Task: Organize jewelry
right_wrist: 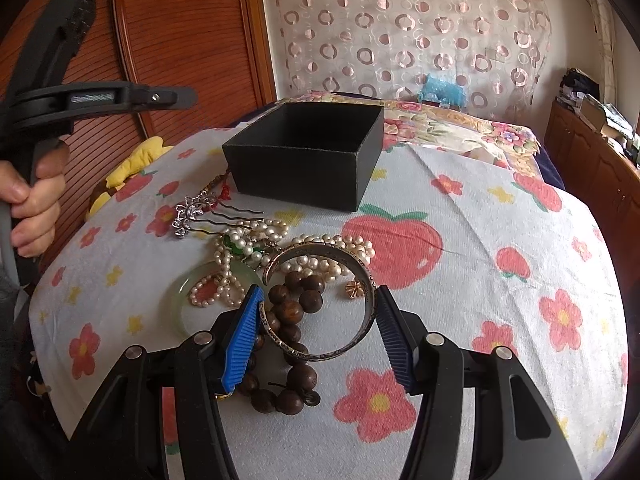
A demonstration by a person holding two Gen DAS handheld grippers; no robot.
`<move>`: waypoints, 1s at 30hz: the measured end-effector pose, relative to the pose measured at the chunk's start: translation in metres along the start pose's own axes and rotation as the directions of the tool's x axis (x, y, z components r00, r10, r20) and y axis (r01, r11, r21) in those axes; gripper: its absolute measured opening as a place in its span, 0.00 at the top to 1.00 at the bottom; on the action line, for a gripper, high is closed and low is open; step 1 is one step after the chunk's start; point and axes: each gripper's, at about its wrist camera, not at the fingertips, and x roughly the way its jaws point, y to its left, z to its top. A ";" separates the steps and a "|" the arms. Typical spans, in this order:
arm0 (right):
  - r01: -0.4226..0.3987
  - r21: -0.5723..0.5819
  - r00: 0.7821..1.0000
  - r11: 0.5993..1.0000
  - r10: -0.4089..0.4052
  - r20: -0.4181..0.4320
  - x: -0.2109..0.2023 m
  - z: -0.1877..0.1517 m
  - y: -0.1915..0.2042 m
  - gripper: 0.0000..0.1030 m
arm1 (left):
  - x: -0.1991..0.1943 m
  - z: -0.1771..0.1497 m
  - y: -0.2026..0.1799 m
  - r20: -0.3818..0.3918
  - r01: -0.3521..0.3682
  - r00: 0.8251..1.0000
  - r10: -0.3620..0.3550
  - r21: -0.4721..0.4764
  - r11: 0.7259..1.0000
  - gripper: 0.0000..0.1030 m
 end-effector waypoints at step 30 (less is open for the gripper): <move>0.005 0.000 1.000 1.000 -0.005 0.000 -0.003 -0.003 -0.003 0.42 | 0.052 -0.013 0.035 -0.066 -0.095 0.993 0.095 -0.003 0.995 0.94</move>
